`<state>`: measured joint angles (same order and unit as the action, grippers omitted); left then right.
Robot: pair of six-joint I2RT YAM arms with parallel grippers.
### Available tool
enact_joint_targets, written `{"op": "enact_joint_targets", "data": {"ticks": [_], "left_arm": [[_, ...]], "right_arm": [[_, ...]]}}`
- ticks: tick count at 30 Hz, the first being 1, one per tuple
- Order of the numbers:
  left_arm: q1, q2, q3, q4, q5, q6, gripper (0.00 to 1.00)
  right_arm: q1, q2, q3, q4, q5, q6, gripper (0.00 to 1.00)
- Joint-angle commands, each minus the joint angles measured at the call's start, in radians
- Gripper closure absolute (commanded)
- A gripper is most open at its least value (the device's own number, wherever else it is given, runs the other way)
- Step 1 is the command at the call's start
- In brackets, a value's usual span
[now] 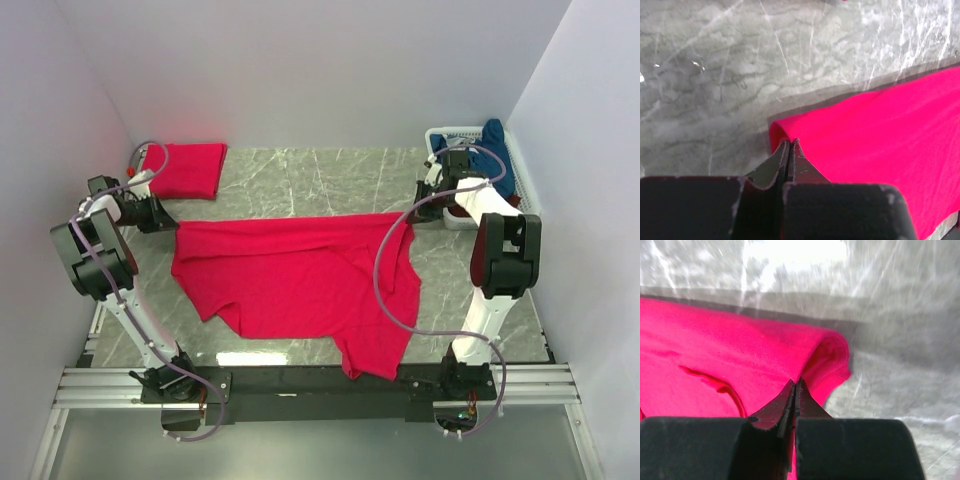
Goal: Fold and stack the t-shirts
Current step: Fold the tshirt
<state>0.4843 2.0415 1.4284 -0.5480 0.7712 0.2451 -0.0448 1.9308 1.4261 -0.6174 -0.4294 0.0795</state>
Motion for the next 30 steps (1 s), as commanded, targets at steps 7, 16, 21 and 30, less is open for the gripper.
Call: {"op": "enact_joint_targets", "data": {"ticks": [7, 16, 21, 30], "left_arm": [[-0.003, 0.063, 0.09, 0.08, -0.012, -0.044, 0.99], [-0.033, 0.108, 0.144, 0.157, -0.044, -0.084, 0.87], [-0.023, 0.091, 0.208, 0.057, -0.023, -0.054, 0.54], [-0.013, -0.286, -0.046, -0.363, -0.018, 0.584, 0.53]], "right_arm": [[-0.006, 0.095, 0.135, 0.039, 0.083, -0.004, 1.0], [0.01, 0.175, 0.246, 0.058, 0.138, 0.002, 1.0], [0.011, 0.235, 0.413, -0.051, 0.094, -0.006, 0.66], [0.031, -0.035, 0.191, -0.16, -0.052, -0.07, 0.47]]}}
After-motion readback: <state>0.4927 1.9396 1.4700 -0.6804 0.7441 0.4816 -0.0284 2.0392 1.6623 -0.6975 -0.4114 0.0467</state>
